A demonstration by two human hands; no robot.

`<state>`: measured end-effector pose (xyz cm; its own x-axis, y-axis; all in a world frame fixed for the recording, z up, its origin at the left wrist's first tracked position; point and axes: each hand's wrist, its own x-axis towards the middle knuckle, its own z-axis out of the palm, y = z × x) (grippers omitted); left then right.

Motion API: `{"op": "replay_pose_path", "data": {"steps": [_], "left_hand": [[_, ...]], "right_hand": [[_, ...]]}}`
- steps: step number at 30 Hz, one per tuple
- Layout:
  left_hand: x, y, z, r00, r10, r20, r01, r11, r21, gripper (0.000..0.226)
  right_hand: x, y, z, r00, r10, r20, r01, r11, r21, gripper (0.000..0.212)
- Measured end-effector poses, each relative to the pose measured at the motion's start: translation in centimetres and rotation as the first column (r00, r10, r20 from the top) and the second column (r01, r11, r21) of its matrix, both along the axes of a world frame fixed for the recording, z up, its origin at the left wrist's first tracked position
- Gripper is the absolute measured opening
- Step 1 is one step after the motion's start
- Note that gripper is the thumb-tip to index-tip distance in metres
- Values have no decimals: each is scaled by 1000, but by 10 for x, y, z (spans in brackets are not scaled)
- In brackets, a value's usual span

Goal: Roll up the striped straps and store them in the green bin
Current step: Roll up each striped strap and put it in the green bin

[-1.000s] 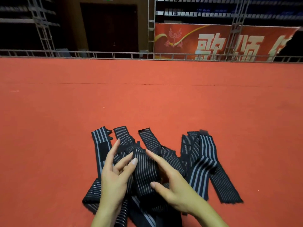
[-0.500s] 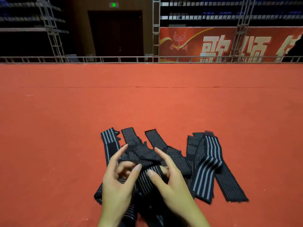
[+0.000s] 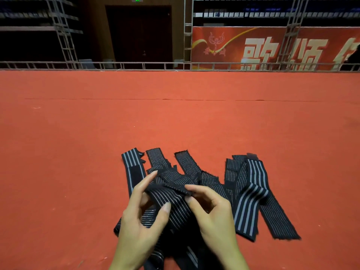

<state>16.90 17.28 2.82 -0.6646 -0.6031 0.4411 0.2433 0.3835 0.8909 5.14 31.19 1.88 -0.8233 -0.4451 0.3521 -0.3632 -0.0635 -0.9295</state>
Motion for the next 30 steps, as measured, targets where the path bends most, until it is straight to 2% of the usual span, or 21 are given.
{"op": "replay_pose_path", "data": {"steps": [3, 7, 12, 16, 22, 30], "left_hand": [[-8, 0, 4, 996, 89, 12, -89, 995, -42, 62], [-10, -1, 3, 994, 105, 21, -103, 992, -72, 65], [-8, -2, 5, 997, 57, 48, -52, 993, -105, 65], [-8, -6, 8, 998, 18, 61, -8, 986, -168, 64], [-7, -11, 9, 995, 30, 93, -4, 963, -271, 66], [-5, -13, 5, 994, 57, 88, -25, 946, -323, 68]], "right_hand": [[6, 1, 0, 1000, -8, 0, 8, 1000, 18, 29], [8, 4, 0, 996, -47, -71, 49, 999, 24, 22], [4, 7, 2, 918, -172, -357, 242, 957, 161, 16], [5, 3, 8, 867, -175, -466, 287, 941, 180, 20], [1, 1, 7, 882, -239, -406, 300, 949, 94, 11], [-8, 4, 9, 950, -134, -282, 158, 985, 62, 11]]}}
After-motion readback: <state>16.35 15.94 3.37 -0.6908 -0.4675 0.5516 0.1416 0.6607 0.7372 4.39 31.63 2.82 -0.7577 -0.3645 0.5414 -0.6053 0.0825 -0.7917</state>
